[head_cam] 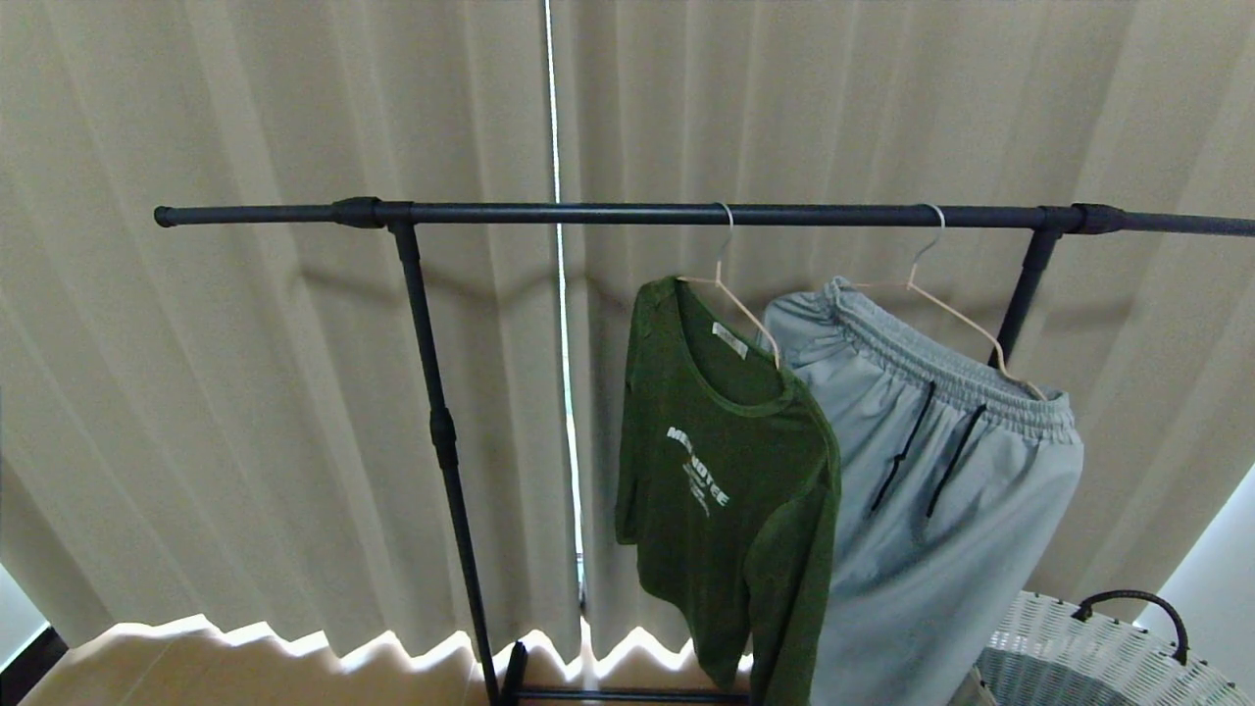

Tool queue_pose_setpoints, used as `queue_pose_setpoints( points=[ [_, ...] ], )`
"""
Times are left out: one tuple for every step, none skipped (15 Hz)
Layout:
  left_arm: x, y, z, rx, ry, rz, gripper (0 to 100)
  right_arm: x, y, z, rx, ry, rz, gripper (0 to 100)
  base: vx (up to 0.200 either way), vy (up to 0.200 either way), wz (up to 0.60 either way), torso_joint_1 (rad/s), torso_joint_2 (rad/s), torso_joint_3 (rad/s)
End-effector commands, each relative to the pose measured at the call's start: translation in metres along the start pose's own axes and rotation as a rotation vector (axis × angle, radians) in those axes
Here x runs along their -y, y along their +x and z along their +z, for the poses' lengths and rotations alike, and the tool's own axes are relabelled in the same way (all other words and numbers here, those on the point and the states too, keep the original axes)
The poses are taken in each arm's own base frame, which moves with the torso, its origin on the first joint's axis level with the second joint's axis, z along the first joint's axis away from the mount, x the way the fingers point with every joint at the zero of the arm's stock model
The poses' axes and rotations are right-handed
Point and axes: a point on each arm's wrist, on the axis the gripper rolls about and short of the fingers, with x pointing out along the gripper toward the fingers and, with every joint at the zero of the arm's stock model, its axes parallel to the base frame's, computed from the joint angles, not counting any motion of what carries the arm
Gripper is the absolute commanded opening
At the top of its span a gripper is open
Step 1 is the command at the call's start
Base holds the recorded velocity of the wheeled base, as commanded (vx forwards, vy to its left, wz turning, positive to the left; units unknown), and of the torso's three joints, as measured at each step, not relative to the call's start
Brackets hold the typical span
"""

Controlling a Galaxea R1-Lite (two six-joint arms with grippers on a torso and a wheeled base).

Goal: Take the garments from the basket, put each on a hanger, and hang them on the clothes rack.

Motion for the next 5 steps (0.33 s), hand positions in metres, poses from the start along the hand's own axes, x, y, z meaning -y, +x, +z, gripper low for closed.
queue_pose_setpoints(
  points=[
    [0.0, 0.0, 0.0, 0.001, 0.002, -0.002, 100, -0.0001, -0.0001, -0.0001, 0.002, -0.003, 0.001, 100, 0.0, 0.0, 0.0, 0.0, 0.0, 0.0],
    [0.0, 0.0, 0.0, 0.001, 0.002, 0.0, 100, -0.0001, -0.0001, -0.0001, 0.002, -0.001, 0.001, 100, 0.0, 0.0, 0.0, 0.0, 0.0, 0.0],
    [0.0, 0.0, 0.0, 0.001, 0.002, 0.0, 100, 0.0, -0.0003, -0.0002, 0.003, 0.0, -0.001, 100, 0.0, 0.0, 0.0, 0.0, 0.0, 0.0],
    [0.0, 0.0, 0.0, 0.001, 0.002, 0.0, 100, 0.0, -0.0003, -0.0002, 0.003, 0.0, -0.001, 100, 0.0, 0.0, 0.0, 0.0, 0.0, 0.0],
    [0.0, 0.0, 0.0, 0.001, 0.002, 0.0, 100, 0.0, -0.0003, -0.0002, 0.003, 0.0, -0.001, 100, 0.0, 0.0, 0.0, 0.0, 0.0, 0.0]
  ],
)
